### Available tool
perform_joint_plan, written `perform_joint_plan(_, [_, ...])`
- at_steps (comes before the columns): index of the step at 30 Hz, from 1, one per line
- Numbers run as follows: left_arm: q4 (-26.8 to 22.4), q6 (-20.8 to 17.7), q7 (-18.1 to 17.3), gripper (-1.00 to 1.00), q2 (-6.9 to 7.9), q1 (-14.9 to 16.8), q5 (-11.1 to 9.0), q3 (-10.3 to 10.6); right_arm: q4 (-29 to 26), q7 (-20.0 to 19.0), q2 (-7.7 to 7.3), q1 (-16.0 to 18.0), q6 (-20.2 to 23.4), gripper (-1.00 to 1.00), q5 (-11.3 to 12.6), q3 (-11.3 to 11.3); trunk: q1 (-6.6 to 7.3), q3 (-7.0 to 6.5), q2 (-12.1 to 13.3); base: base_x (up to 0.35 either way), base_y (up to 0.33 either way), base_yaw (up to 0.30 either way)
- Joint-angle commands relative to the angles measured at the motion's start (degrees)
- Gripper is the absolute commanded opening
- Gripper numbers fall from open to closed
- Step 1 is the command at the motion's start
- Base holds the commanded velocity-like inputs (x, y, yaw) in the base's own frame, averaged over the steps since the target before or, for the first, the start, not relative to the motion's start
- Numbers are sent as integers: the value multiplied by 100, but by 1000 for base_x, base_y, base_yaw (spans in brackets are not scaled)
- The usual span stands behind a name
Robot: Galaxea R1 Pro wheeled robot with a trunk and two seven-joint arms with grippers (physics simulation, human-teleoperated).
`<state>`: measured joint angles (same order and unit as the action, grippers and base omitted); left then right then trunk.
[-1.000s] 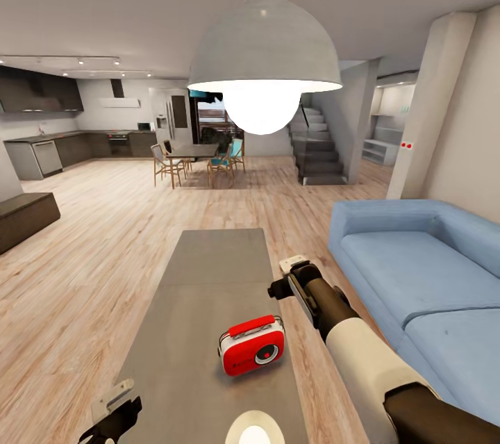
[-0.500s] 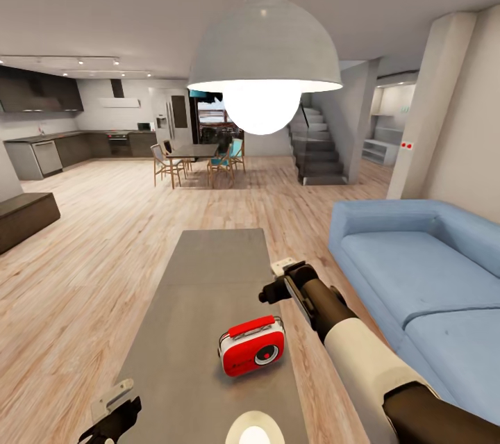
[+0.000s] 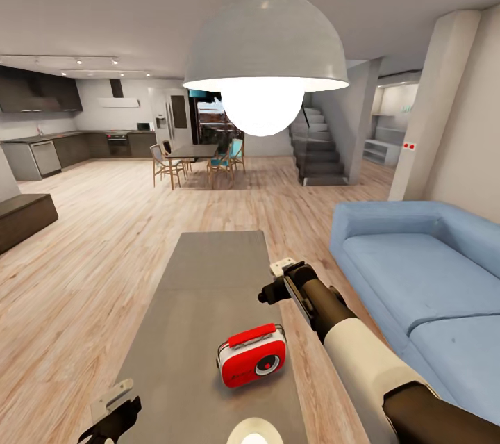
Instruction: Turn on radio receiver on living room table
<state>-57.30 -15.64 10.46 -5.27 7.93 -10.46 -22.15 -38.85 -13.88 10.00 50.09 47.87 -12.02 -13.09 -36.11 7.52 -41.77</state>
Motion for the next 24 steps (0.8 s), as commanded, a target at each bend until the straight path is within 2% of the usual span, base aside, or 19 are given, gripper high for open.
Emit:
perform_joint_plan(1, [0, 0, 0, 100, 0, 0, 0, 0, 0, 4, 0, 0, 1, 100, 0, 0, 0, 0, 0, 7, 0, 0])
perform_joint_plan(13, [0, 0, 0, 100, 0, -1, 0, 0, -60, 22, 0, 0, -8, 100, -10, 15, 0, 0, 0, 1, 0, 0])
perform_joint_plan(20, [0, 0, 0, 100, -5, -1, 0, 0, -270, 131, -411, 0, -37, 100, -6, 33, 0, 0, 0, 0, 0, 0])
perform_joint_plan(24, [0, 0, 0, 100, -7, 0, 0, 0, -317, 138, -495, 0, -40, 100, -5, 34, 0, 0, 0, 0, 0, 0])
